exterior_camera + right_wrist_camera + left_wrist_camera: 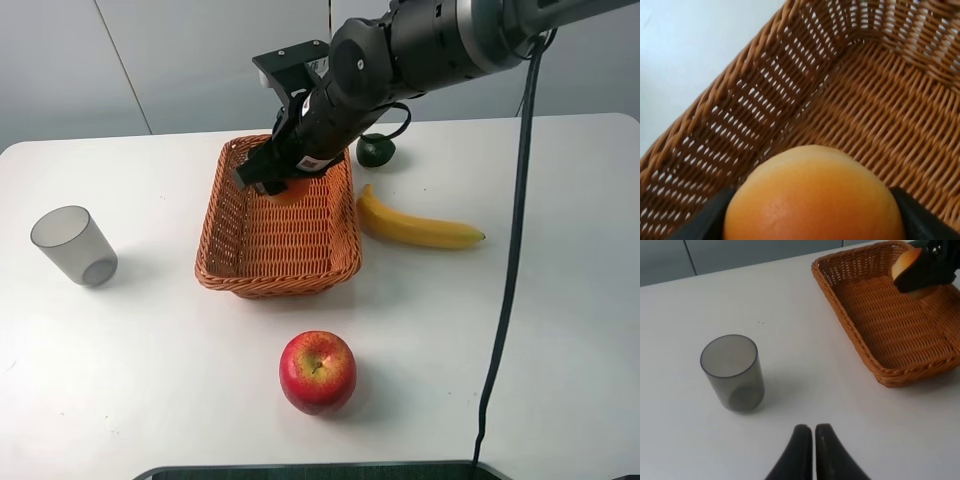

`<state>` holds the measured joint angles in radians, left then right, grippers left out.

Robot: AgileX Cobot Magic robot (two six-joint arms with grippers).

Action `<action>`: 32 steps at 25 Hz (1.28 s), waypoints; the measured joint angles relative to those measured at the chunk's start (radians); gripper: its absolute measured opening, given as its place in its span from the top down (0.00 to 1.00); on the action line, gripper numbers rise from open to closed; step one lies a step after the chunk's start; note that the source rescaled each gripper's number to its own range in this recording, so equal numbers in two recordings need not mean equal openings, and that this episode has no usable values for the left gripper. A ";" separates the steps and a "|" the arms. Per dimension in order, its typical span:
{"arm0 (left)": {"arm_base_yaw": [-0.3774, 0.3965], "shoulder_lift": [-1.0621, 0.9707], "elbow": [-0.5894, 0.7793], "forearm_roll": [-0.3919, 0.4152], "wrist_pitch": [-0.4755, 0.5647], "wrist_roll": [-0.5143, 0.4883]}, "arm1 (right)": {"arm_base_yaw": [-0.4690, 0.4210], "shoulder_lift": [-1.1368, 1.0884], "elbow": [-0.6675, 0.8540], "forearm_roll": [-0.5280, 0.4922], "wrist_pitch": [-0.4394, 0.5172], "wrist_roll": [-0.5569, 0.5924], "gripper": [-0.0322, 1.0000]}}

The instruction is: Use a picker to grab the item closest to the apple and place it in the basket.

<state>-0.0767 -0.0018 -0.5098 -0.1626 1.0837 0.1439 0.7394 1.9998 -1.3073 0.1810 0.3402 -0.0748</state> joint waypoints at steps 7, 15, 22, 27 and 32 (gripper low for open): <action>0.000 0.000 0.000 0.000 0.000 0.000 | -0.002 0.000 -0.001 0.015 -0.015 0.000 0.24; 0.000 0.000 0.000 0.000 0.000 0.000 | -0.002 0.000 -0.001 0.015 -0.015 0.000 0.01; 0.000 0.000 0.000 0.000 0.000 0.000 | -0.006 -0.081 -0.001 0.015 0.051 0.000 0.00; 0.000 0.000 0.000 0.000 0.000 0.000 | -0.072 -0.182 -0.002 0.015 0.234 0.057 0.00; 0.000 0.000 0.000 0.000 0.000 0.002 | -0.187 -0.316 0.087 0.015 0.312 0.142 0.00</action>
<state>-0.0767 -0.0018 -0.5098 -0.1626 1.0837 0.1457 0.5524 1.6842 -1.2203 0.1960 0.6523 0.0667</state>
